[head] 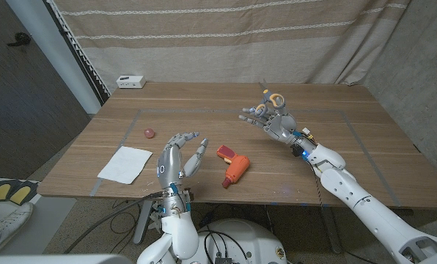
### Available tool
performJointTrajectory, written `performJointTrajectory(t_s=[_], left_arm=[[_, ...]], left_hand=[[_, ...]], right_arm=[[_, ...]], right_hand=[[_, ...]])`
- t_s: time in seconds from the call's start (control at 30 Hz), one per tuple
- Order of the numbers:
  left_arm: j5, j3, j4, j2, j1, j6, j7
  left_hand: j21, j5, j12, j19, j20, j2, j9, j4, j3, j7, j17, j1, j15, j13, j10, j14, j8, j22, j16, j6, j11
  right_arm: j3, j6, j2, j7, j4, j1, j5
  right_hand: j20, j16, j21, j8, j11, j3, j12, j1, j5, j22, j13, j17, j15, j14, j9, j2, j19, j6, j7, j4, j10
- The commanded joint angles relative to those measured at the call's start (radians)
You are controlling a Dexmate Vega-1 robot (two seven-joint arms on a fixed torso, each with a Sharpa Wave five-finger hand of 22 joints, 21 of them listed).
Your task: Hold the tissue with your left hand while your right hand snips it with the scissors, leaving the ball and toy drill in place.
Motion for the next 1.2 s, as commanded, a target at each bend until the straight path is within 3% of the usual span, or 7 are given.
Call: performJointTrajectory(t_s=[0.03,0.3,0.5,1.2], left_arm=[[-0.004,-0.017,-0.009,0.004,0.007,0.017,0.0],[-0.002,-0.049,-0.022,-0.007,0.033,0.014,0.0],[-0.006,-0.073,-0.039,-0.014,0.053,0.015,0.0],[-0.001,-0.154,-0.097,-0.029,0.118,0.036,0.0]], left_hand=[[-0.002,0.0,0.0,0.006,-0.086,-0.004,0.003,-0.002,0.007,0.001,0.002,0.008,-0.156,0.0,0.009,0.006,0.0,0.001,-0.005,0.01,-0.001],[-0.002,0.0,-0.001,0.007,-0.086,-0.004,0.003,-0.002,0.008,0.002,0.002,0.008,-0.156,0.0,0.009,0.006,-0.001,0.001,-0.005,0.012,-0.001],[-0.002,0.0,-0.001,0.007,-0.086,-0.005,0.003,-0.002,0.008,0.002,0.002,0.007,-0.156,0.0,0.01,0.006,-0.003,0.001,-0.005,0.01,-0.001],[-0.002,-0.001,-0.003,0.006,-0.085,-0.007,0.003,-0.001,0.008,0.005,0.002,0.005,-0.156,0.0,0.009,0.007,-0.005,0.001,-0.005,0.01,-0.001]], right_arm=[[-0.016,-0.014,-0.048,0.002,-0.025,0.021,-0.027],[-0.027,-0.024,-0.062,-0.002,-0.035,0.026,-0.034],[-0.042,-0.033,-0.076,0.001,-0.045,0.036,-0.051],[-0.075,-0.054,-0.089,0.029,-0.063,0.047,-0.055]], right_hand=[[-0.004,0.002,0.001,-0.011,0.012,-0.002,-0.009,-0.016,-0.003,-0.001,-0.011,-0.003,0.003,0.002,-0.002,-0.003,0.017,0.009,0.023,0.01,-0.002],[-0.019,0.01,0.007,-0.024,0.032,0.001,-0.018,-0.021,-0.003,-0.002,-0.036,-0.012,0.015,0.026,-0.005,-0.006,0.038,0.024,0.035,0.009,0.015],[-0.027,0.018,0.01,-0.029,0.033,0.008,-0.017,-0.016,0.0,-0.003,-0.061,-0.023,0.006,0.055,-0.005,-0.004,0.055,0.059,0.04,0.004,0.056],[-0.037,0.017,0.011,-0.046,0.029,0.015,-0.024,-0.008,0.002,-0.003,-0.09,-0.036,0.007,0.069,-0.004,-0.001,0.068,0.067,0.041,-0.003,0.076]])
